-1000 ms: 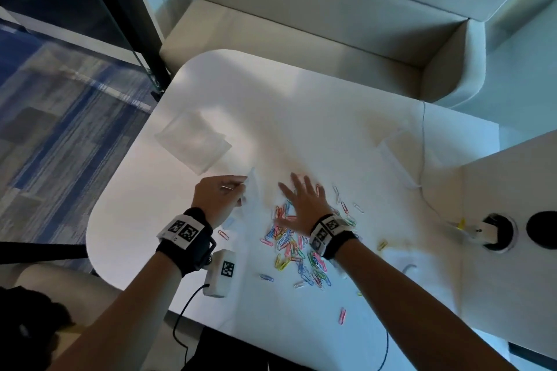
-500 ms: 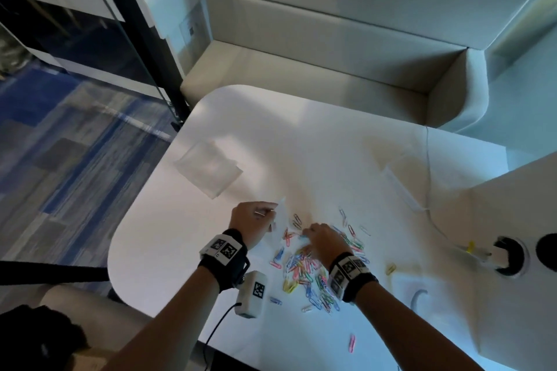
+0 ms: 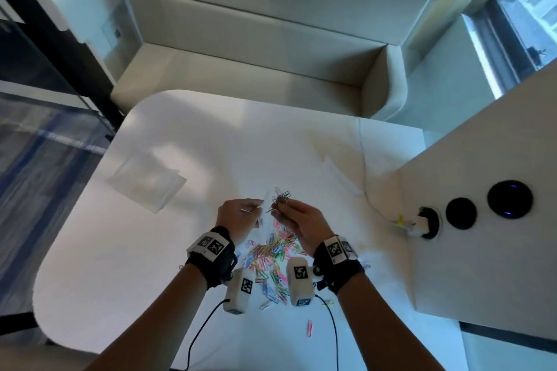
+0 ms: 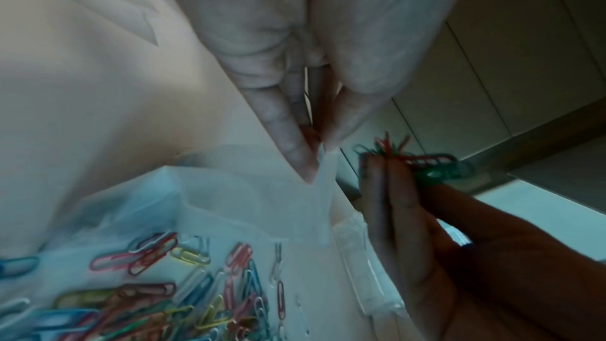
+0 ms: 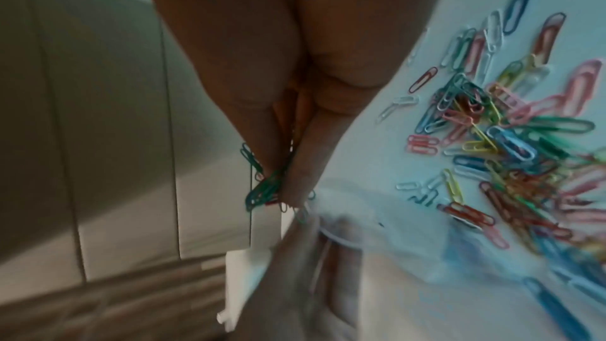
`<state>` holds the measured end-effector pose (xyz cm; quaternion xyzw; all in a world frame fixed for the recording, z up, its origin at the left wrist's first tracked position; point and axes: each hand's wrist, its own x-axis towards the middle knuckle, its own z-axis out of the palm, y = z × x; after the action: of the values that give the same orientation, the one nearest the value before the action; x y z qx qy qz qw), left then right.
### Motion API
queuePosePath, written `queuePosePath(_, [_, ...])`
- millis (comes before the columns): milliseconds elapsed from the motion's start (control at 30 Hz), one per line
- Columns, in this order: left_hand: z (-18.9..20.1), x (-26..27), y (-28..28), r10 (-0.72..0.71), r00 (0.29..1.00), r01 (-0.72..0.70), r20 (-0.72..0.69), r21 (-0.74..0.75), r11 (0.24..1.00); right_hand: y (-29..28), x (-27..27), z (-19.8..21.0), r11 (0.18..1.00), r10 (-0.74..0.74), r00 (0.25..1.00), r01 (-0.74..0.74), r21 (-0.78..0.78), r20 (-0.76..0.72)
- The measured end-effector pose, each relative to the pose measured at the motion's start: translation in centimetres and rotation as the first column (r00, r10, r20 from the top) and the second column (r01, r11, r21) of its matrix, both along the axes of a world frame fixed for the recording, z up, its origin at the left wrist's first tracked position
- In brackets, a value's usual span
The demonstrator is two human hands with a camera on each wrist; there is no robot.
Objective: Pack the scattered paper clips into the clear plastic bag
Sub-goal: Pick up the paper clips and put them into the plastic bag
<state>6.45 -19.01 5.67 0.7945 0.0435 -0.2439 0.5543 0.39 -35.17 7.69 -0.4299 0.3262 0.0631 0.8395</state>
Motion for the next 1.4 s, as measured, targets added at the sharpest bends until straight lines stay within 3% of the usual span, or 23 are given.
queuePosePath(133, [-0.1,-0.7,-1.2,-0.064,0.995,0.063,0.082,0.022,0.998,0.8,-0.9,-0.7,0.966,0.105,0.993,-0.113,-0.231,-0.048])
queuePosePath(233, [0.1,-1.6,-1.1,-0.179,0.962,0.154,0.206,0.131,0.979,0.6,-1.2,-1.4,0.9,0.161,0.981,-0.191,-0.392,-0.108])
queuePosePath(367, [0.2,-2.2,-1.0,-0.202,0.955,0.178,0.216,0.127,0.976,0.4,-1.0,-1.9,0.655,0.205,0.941,-0.336,-0.677,-0.268])
queuePosePath(433, [0.4,-2.2,-1.2,-0.199,0.956,0.178,0.213,0.114,0.977,0.9,-0.7,-1.8,0.588,0.245,0.915,-0.402,-0.701,-0.32])
queuePosePath(533, [0.7,-2.2,-1.5,-0.198,0.956,0.175,0.217,0.119,0.977,1.9,-0.2,-1.6,0.582,0.345,0.876,-0.482,-0.655,-0.337])
queuePosePath(667, [0.4,-2.1,-1.1,-0.213,0.961,0.199,0.177,0.095,0.975,2.2,-0.2,-0.9,0.326,0.44,0.829,-0.505,-0.799,-0.344])
queuePosePath(700, [0.3,-2.0,-1.0,-0.219,0.959,0.205,0.178,0.091,0.974,2.1,-0.3,-0.7,0.302,0.436,0.842,-0.47,-0.829,-0.318])
queuePosePath(767, [0.2,-2.0,-0.6,-0.215,0.958,0.201,0.191,0.09,0.975,1.7,-0.4,-0.6,0.348,0.395,0.885,-0.393,-0.851,-0.247])
queuePosePath(833, [0.1,-1.8,-0.1,-0.185,0.961,0.168,0.205,0.097,0.981,0.5,-0.6,-0.8,0.527,0.305,0.936,-0.32,-0.787,-0.176])
queuePosePath(867, [0.1,-1.8,0.2,-0.161,0.965,0.142,0.206,0.101,0.985,-0.5,-0.7,-1.1,0.577,0.243,0.958,-0.269,-0.771,-0.152])
queuePosePath(900, [0.1,-1.7,0.5,-0.128,0.971,0.109,0.202,0.102,0.989,-1.7,-0.7,-1.5,0.562,0.185,0.972,-0.228,-0.795,-0.148])
queuePosePath(967, [0.0,-1.6,1.4,-0.041,0.982,0.024,0.183,0.095,0.995,-4.0,-0.7,-3.0,0.365,0.155,0.953,-0.301,-0.881,-0.261])
queuePosePath(1033, [-0.5,-1.5,2.4,0.035,0.99,-0.049,0.136,0.108,0.993,-5.6,-0.6,-5.5,0.176,0.202,0.85,-0.52,-0.836,-0.487])
queuePosePath(1133, [-0.6,-1.5,4.0,0.043,0.999,-0.044,0.026,0.037,0.998,-5.3,-0.3,-8.7,0.033,0.272,0.718,-0.673,-0.739,-0.641])
queuePosePath(1233, [0.5,-1.8,4.1,0.04,0.999,-0.041,-0.02,-0.03,0.999,-3.1,-0.5,-9.9,-0.184,0.353,0.634,-0.674,-0.715,-0.688])
queuePosePath(1400, [0.2,-2.1,4.8,0.067,0.997,-0.067,0.026,-0.012,0.998,0.8,-3.2,-10.3,-0.405,0.458,0.555,-0.565,-0.719,-0.694])
